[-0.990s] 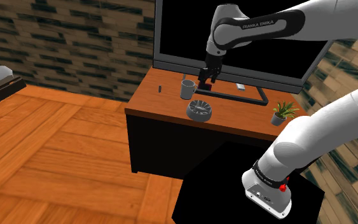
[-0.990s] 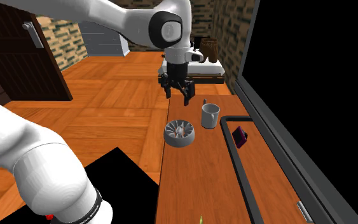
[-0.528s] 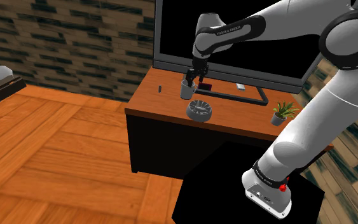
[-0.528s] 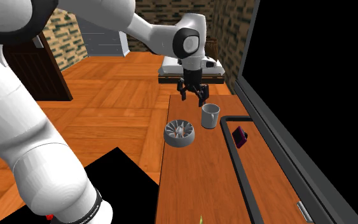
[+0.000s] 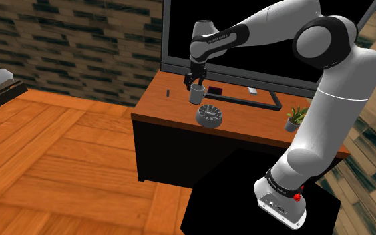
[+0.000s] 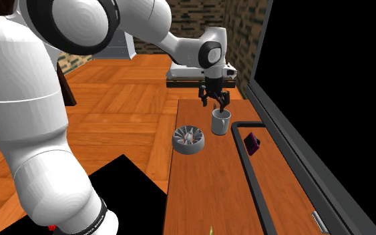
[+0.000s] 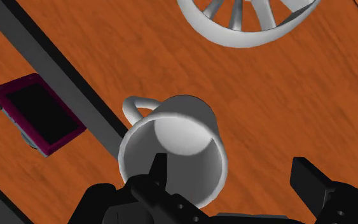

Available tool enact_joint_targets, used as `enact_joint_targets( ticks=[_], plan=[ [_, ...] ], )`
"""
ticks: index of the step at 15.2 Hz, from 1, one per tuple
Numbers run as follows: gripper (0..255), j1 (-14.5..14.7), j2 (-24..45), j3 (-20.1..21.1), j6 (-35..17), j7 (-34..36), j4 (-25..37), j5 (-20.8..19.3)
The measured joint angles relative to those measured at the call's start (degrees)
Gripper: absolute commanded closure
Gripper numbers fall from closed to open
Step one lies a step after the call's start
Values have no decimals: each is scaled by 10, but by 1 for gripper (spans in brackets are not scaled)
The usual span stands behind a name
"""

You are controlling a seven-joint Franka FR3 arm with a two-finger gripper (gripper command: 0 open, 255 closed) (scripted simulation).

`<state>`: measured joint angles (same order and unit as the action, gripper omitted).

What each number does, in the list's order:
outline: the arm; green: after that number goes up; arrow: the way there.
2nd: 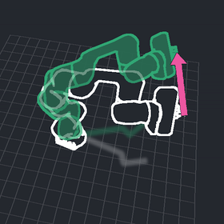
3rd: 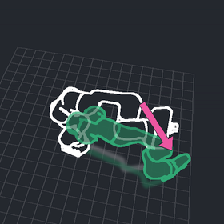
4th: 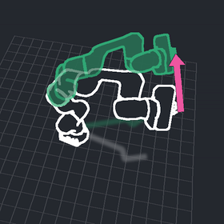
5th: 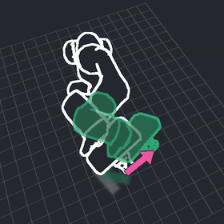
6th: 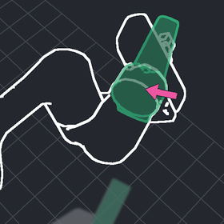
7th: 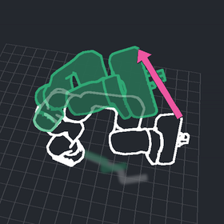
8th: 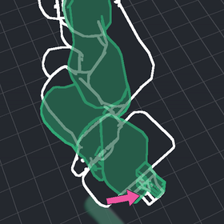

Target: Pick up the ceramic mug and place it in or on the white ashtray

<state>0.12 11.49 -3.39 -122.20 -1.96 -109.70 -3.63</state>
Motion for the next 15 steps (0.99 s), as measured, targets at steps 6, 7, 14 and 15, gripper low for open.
enact_joint_targets(
  ticks=[6, 7, 14, 15],
  plan=[
    [0, -3, 29, -2, -41, -1, -11, 0],
    [0, -3, 31, -2, -47, -1, -15, 0],
    [255, -3, 33, -2, -51, -1, -17, 0],
    [255, -3, 33, -2, -51, -1, -17, 0]
  ],
)
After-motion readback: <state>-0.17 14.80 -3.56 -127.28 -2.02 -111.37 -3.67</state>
